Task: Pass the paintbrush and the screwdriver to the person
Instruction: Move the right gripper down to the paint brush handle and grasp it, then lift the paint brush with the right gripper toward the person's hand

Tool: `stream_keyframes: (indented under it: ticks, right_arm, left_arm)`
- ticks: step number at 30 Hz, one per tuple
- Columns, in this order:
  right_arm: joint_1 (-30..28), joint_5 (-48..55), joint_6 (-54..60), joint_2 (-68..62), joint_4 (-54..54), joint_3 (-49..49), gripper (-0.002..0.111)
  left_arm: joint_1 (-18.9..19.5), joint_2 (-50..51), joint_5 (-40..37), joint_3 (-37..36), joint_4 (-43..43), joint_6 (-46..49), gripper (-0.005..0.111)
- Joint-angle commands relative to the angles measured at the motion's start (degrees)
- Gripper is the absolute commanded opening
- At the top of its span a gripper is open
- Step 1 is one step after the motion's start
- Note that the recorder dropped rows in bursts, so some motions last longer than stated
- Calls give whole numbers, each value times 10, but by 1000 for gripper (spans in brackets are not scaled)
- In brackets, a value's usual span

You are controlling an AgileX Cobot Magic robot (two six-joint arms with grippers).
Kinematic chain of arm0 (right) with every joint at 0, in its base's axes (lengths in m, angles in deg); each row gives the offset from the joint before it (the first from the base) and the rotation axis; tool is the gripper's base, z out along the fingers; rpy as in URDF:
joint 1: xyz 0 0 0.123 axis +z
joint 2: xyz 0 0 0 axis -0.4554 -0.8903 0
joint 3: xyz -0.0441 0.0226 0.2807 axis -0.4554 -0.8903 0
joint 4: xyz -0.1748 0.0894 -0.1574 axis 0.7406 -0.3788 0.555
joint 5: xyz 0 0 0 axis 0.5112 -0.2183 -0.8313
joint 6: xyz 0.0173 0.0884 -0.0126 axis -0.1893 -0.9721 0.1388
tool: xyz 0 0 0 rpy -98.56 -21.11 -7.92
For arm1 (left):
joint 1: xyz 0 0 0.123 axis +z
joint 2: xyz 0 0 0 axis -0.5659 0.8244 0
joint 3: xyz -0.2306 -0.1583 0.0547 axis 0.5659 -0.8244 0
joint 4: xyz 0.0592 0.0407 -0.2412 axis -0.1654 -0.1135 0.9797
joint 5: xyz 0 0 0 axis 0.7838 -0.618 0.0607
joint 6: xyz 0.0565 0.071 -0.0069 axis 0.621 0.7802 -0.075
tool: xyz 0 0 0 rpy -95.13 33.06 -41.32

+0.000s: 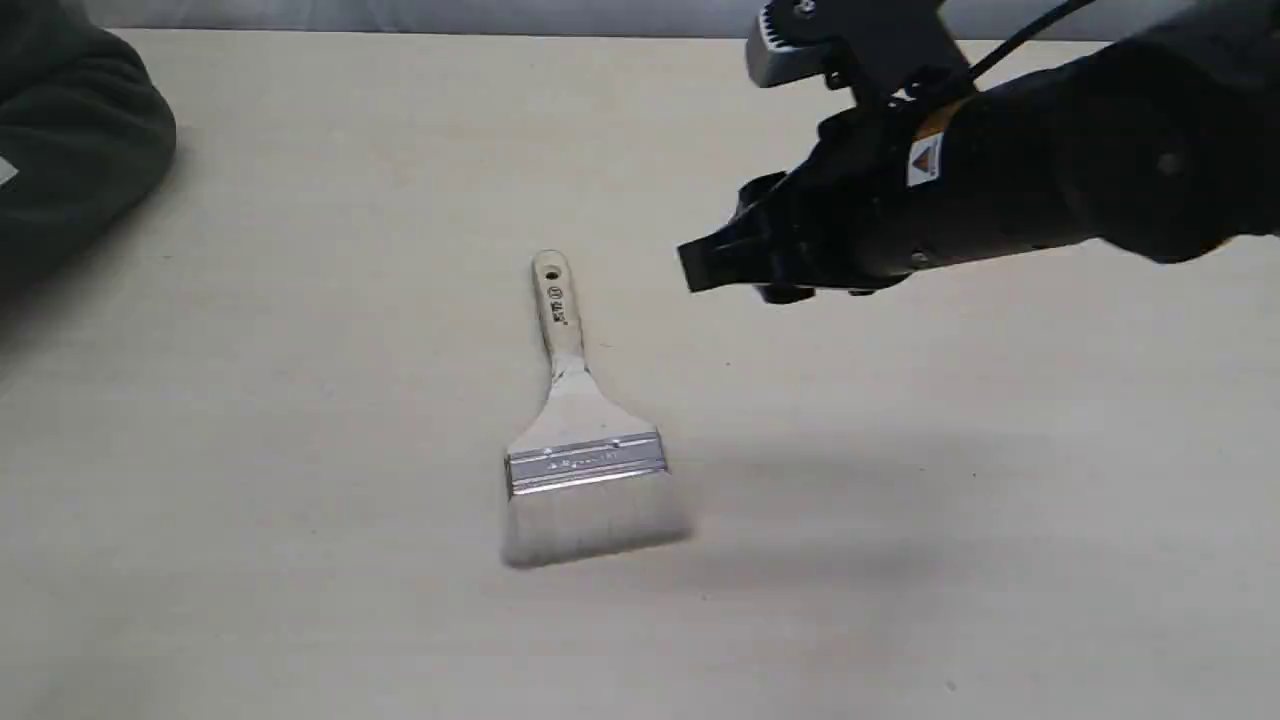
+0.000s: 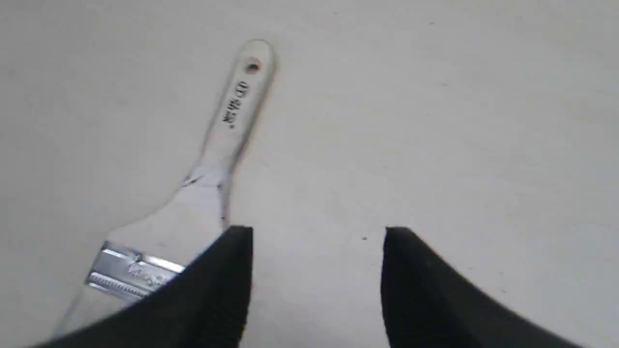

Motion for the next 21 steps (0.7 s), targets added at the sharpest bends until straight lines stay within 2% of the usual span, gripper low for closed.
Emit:
stream_keyframes:
  ticks: [1,5,10,21]
  right_arm:
    - [27,-40,6,-10,-1,-1,44]
    - [34,-32,2,-42,-11,17,46]
    - [34,5,2,-111,-18,67,59]
    - [34,71,5,-248,-35,185,59]
  left_arm:
    - [-4,-1,6,-1,1,-1,0]
    - [-4,-1,6,-1,3,-1,0]
    - [-4,-1,6,-1,3,-1,0]
    - [-4,-1,6,-1,3,-1,0]
